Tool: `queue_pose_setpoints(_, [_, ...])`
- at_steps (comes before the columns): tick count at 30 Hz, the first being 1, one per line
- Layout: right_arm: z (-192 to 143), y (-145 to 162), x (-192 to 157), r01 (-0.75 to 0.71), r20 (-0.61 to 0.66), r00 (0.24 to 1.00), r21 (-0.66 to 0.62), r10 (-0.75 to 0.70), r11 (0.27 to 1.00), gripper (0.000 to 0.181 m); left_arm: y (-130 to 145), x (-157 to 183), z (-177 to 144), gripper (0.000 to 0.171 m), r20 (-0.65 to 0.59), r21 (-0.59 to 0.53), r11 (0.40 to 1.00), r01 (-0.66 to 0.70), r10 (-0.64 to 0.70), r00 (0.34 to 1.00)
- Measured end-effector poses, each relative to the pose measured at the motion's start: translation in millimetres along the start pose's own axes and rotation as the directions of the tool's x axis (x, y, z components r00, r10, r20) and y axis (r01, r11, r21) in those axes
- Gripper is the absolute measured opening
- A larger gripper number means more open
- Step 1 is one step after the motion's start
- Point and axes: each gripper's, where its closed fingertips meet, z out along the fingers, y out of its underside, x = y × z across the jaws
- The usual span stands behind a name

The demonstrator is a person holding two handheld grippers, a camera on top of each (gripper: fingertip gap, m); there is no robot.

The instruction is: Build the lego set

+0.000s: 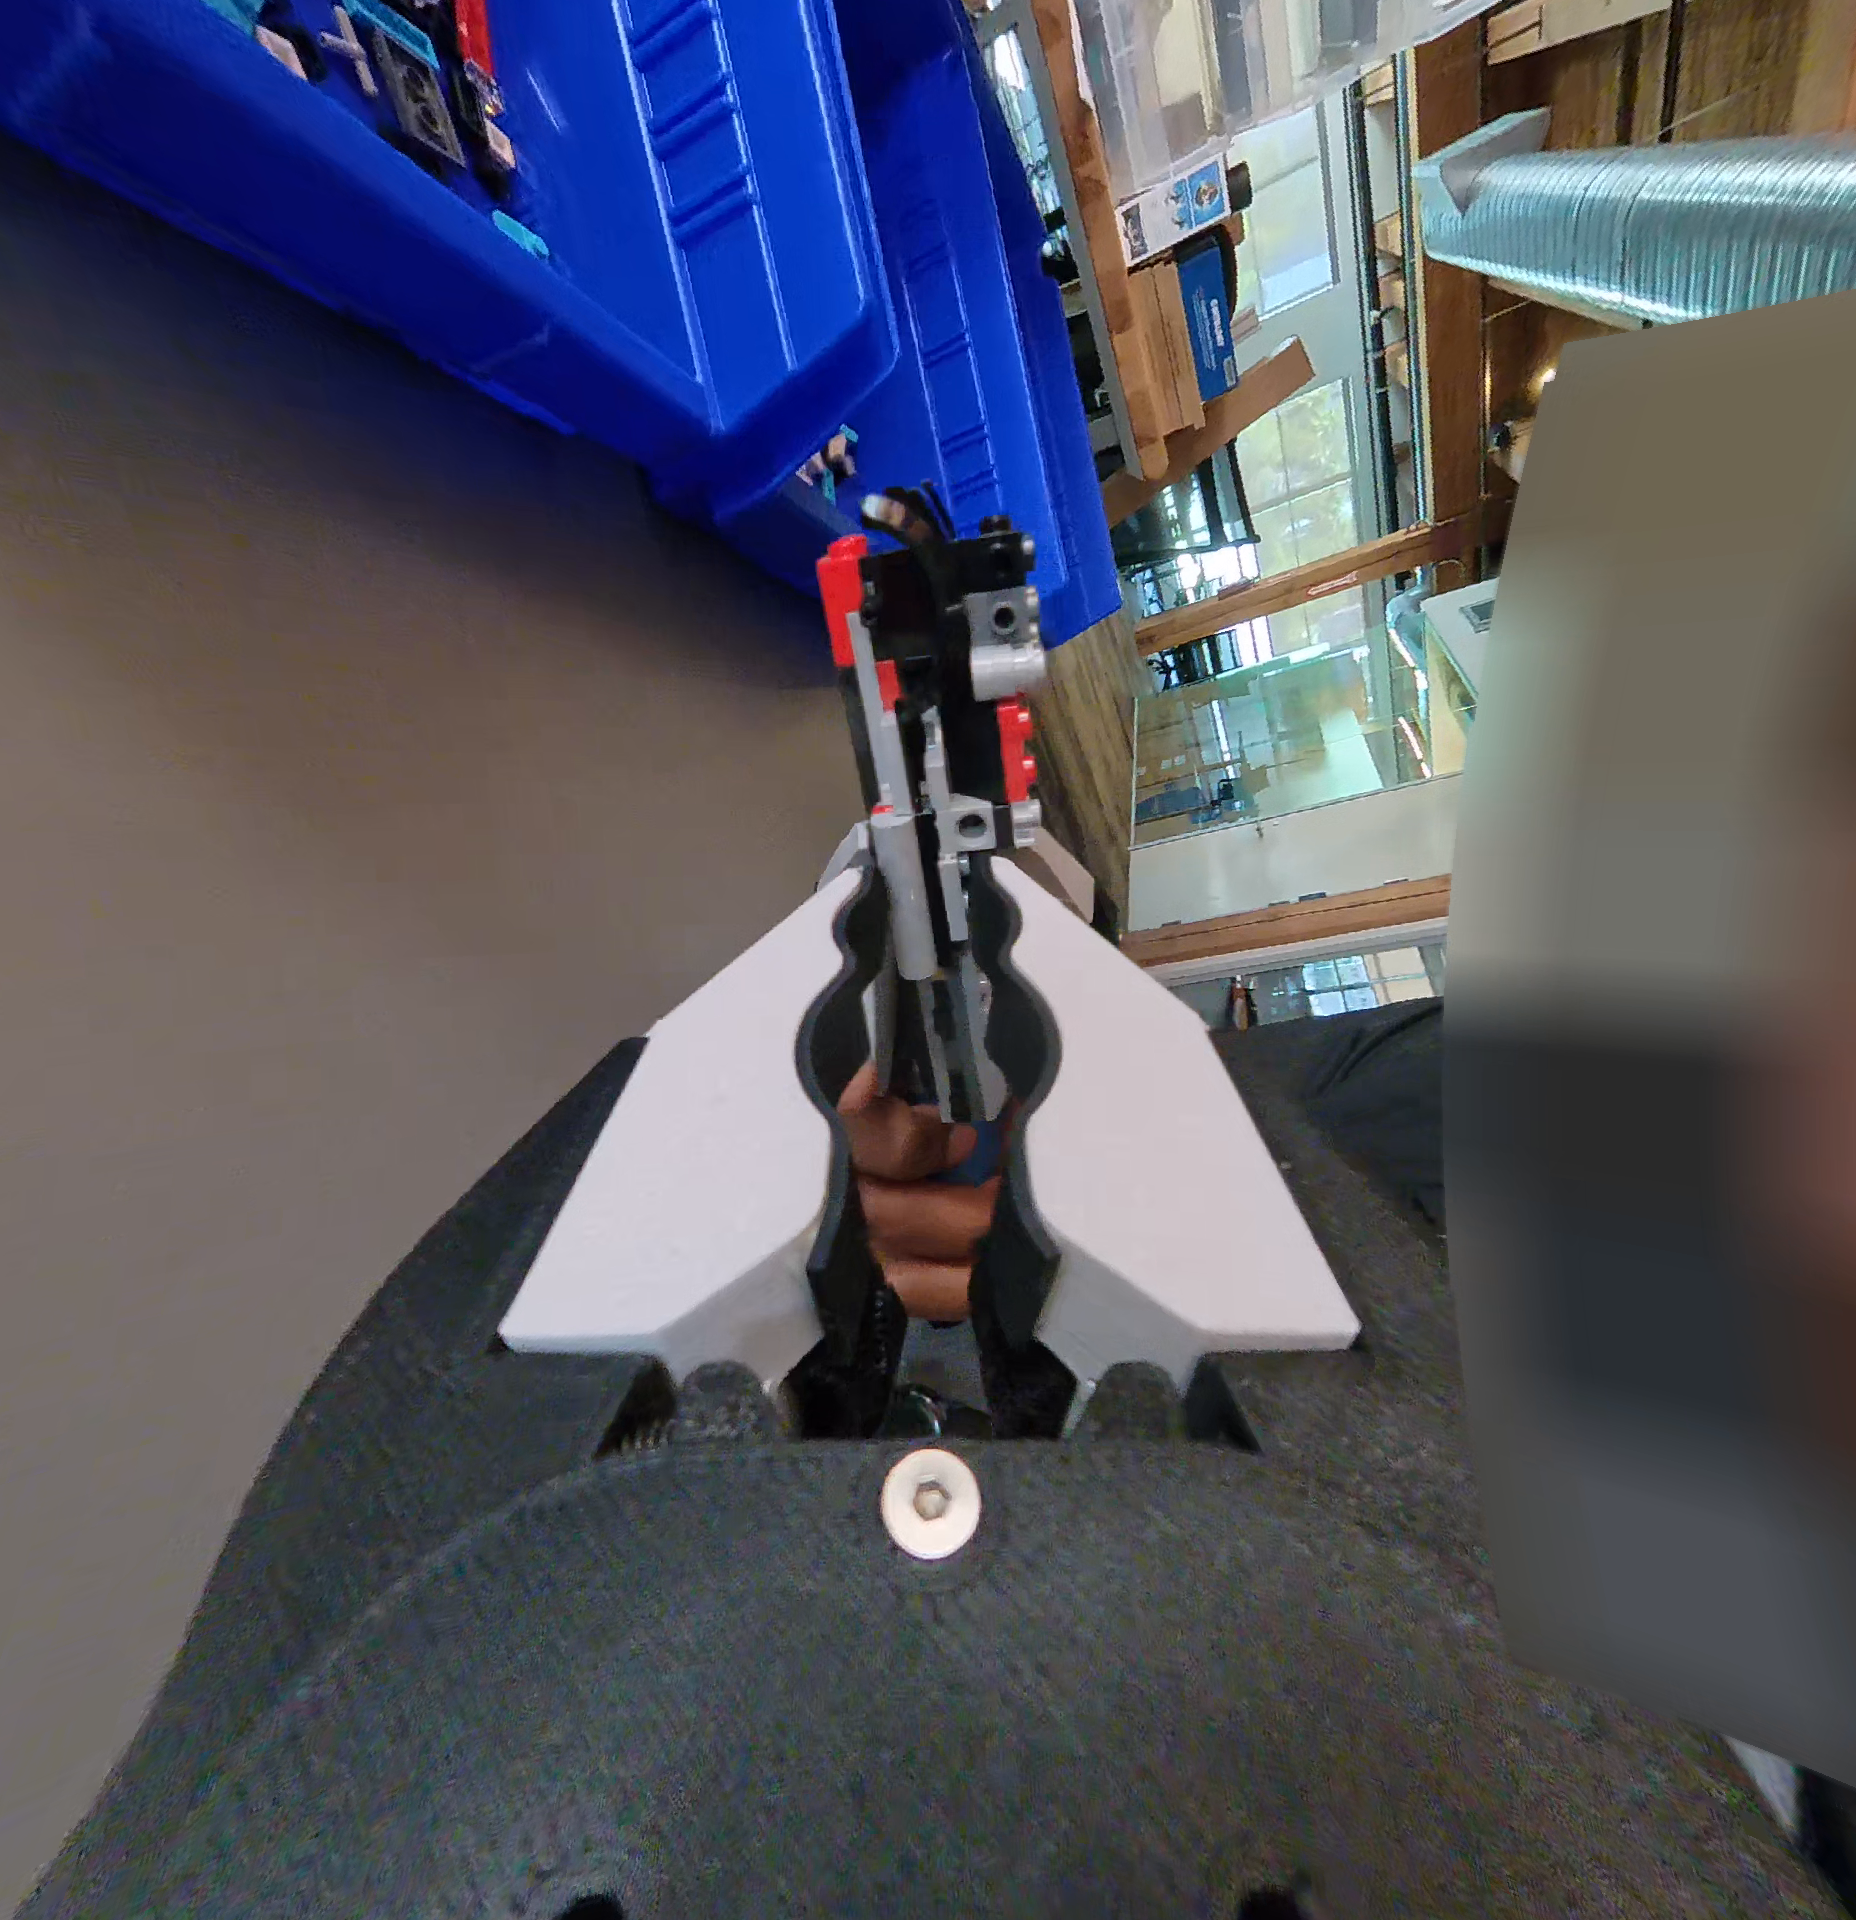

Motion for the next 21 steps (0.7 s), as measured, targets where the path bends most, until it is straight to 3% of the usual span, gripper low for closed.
queue_pose_setpoints(21, [-1.0, -2.9, 7.5, -0.041, -0.012, 0.999, 0.005, 0.041, 0.999, 0.022, 7.9, -0.1, 2.4, 0.025, -0.011, -0.040, 0.999, 0.020, -0.021, 1.000])
